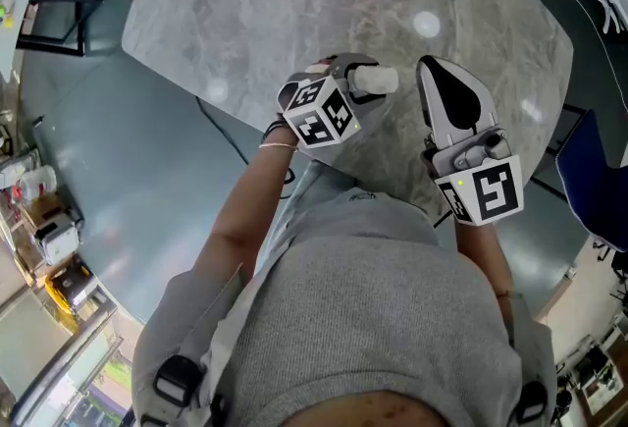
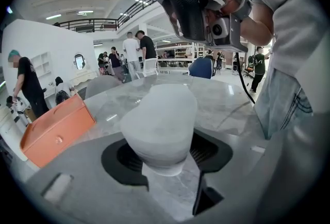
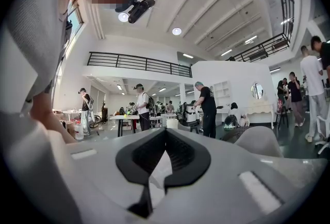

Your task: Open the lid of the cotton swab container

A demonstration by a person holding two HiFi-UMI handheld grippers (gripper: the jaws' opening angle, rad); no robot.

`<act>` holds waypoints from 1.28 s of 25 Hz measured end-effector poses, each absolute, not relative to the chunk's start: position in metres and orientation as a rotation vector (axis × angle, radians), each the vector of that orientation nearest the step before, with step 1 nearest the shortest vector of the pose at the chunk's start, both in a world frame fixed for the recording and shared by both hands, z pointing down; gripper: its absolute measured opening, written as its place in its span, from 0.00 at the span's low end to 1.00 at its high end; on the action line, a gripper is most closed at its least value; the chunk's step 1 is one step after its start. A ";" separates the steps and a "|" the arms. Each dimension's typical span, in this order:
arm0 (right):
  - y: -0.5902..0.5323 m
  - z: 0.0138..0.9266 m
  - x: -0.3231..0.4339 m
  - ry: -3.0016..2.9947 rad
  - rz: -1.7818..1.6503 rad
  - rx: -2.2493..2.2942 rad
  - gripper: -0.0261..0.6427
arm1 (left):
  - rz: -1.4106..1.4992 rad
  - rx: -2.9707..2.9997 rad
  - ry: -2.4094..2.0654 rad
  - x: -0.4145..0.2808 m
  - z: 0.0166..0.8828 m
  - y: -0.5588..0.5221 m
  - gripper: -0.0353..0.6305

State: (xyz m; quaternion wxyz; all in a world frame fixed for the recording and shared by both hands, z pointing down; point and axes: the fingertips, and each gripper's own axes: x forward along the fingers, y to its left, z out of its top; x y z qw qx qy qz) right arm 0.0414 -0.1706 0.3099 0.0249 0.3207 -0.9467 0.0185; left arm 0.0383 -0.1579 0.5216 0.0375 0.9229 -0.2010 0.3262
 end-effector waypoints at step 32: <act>-0.166 0.268 0.045 -2.988 -0.071 0.941 0.04 | 0.568 2.857 -0.781 0.037 0.365 -0.161 0.42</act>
